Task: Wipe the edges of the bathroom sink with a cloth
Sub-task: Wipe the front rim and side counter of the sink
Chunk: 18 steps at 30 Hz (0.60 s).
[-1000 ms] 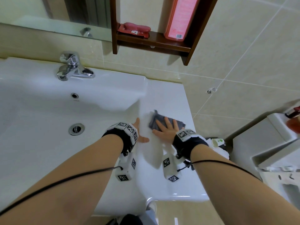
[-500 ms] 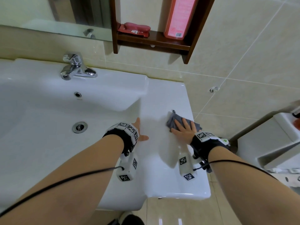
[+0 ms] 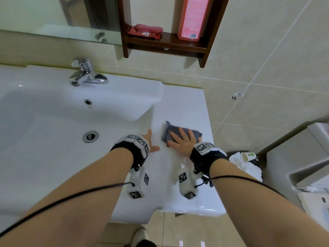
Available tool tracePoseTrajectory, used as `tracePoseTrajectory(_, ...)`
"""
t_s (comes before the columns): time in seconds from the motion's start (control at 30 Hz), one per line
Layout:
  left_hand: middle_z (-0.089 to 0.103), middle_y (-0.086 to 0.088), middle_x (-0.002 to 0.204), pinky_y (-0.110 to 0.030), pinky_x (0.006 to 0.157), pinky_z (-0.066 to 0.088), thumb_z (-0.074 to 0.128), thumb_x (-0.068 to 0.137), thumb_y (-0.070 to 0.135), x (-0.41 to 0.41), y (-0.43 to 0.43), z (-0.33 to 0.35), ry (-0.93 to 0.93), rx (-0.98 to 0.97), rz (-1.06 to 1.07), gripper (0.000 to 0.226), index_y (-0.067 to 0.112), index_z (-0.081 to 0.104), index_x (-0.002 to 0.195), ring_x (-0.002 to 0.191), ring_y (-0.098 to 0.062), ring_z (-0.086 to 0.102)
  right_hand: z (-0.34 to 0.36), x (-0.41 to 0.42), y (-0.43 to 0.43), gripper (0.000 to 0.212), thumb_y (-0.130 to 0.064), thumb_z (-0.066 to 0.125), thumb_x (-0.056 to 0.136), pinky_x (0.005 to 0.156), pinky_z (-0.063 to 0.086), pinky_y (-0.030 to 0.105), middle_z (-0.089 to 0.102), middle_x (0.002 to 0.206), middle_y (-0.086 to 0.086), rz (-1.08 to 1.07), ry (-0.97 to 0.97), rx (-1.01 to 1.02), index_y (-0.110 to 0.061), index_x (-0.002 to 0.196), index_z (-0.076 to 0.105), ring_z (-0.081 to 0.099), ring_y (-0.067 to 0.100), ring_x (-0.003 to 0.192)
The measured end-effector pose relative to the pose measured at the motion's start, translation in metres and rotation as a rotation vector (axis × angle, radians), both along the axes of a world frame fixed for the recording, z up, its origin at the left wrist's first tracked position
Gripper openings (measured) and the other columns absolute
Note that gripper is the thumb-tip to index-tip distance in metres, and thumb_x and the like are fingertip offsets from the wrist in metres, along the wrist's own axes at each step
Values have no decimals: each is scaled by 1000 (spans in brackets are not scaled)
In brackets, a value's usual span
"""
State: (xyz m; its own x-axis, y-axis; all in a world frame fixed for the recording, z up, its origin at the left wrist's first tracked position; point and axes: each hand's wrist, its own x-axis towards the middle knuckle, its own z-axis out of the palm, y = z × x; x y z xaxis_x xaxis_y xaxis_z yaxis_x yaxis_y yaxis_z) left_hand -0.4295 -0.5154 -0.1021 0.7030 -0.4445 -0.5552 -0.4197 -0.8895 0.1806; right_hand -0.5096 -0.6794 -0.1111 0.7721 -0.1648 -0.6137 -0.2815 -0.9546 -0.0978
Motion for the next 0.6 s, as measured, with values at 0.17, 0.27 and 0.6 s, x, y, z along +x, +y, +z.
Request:
tracePoseTrajectory(0.17,18,-12,157,-41,117,21,46,90,56,-3,8,3,71,12,-15,92,17,-12,150,143,-32,25,-2,-15,-42,65,-65,20,83,109,-7,65,-26,153,-8,-74,2,-67,-47,142,-4,-25,29,140)
tracePoseTrajectory(0.27,19,-10,158,-38,117,22,52,86,57,-6,11,5,114,-17,-5,100,17,-15,150,143,-30,25,-3,-8,-32,68,-69,22,83,112,-4,60,-23,154,-8,-159,11,-81,-47,143,-4,-24,31,140)
tracePoseTrajectory(0.6,42,-7,146,-31,107,35,74,73,46,-18,20,-2,142,-166,-25,119,17,-11,151,129,-27,47,-7,11,47,64,-70,21,83,107,-13,61,-18,155,-13,-6,-67,26,-52,140,-3,-24,24,141)
